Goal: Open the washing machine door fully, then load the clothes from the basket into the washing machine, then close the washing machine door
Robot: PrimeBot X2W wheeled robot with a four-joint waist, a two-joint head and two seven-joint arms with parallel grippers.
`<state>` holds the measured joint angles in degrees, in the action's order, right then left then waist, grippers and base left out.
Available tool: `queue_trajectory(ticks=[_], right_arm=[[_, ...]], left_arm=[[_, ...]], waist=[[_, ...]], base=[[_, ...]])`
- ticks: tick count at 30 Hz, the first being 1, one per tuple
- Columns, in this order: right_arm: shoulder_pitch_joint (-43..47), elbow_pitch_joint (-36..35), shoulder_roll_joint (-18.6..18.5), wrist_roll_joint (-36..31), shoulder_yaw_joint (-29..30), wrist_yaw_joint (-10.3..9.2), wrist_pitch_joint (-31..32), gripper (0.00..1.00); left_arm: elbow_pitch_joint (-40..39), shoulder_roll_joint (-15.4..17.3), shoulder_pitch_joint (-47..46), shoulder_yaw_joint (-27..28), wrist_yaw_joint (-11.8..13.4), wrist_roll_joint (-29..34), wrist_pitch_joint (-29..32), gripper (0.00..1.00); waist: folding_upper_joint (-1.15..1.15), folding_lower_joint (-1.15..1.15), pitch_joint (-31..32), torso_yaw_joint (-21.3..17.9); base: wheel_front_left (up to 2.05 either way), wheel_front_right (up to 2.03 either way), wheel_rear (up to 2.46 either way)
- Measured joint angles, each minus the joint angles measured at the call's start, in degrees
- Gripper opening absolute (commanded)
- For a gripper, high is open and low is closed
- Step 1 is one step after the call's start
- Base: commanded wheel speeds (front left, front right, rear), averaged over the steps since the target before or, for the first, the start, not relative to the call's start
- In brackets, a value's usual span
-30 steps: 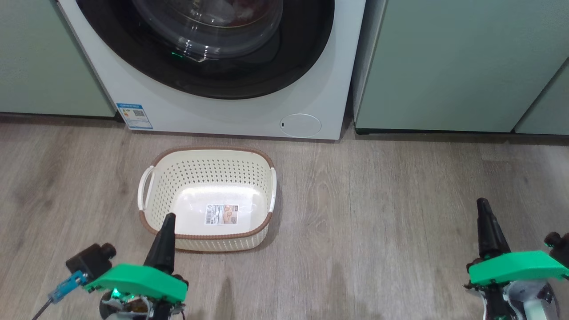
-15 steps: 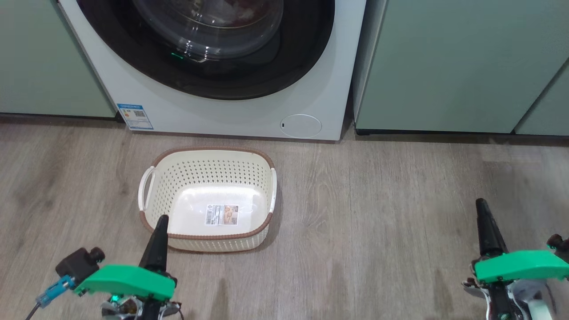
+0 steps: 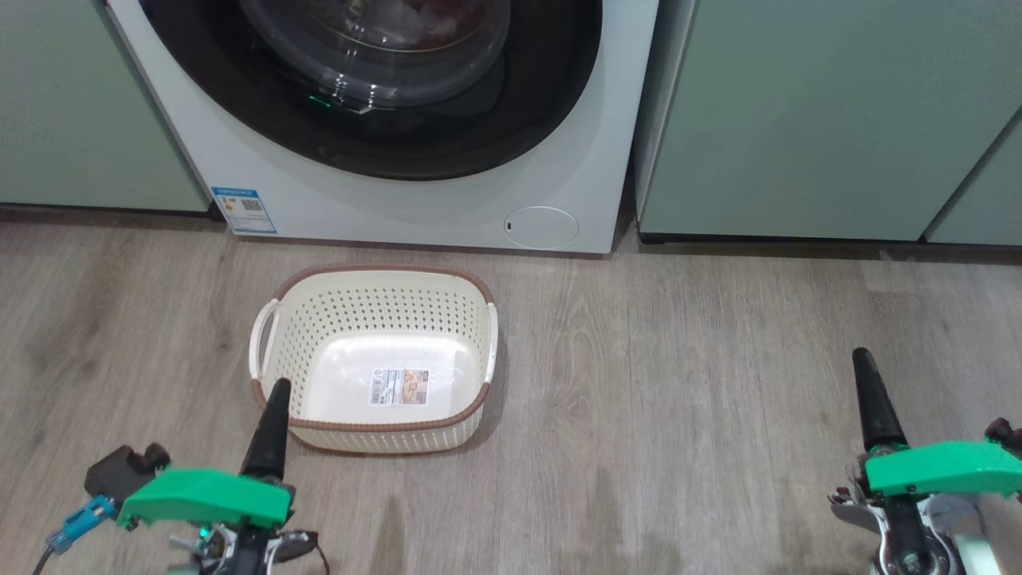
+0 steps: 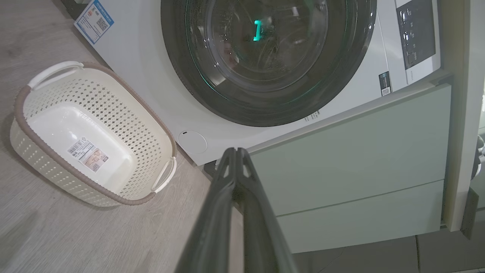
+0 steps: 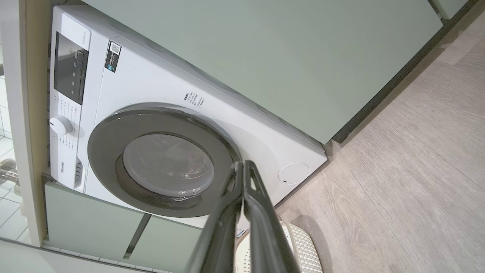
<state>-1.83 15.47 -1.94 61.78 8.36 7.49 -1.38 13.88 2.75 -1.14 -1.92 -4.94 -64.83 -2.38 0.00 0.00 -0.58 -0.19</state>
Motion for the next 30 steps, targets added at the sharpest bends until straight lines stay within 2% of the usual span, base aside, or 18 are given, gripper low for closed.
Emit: queue_trajectory(ticks=[30], right_arm=[[-0.4, 0.3, -0.1, 19.8, -0.2, 0.0, 5.0, 0.0]], left_arm=[[1.2, 0.1, -1.2, 3.5, -1.5, -18.6, 4.9, 0.0]], waist=[[0.0, 0.0, 0.3, 0.1]], base=[[0.0, 0.0, 0.0]])
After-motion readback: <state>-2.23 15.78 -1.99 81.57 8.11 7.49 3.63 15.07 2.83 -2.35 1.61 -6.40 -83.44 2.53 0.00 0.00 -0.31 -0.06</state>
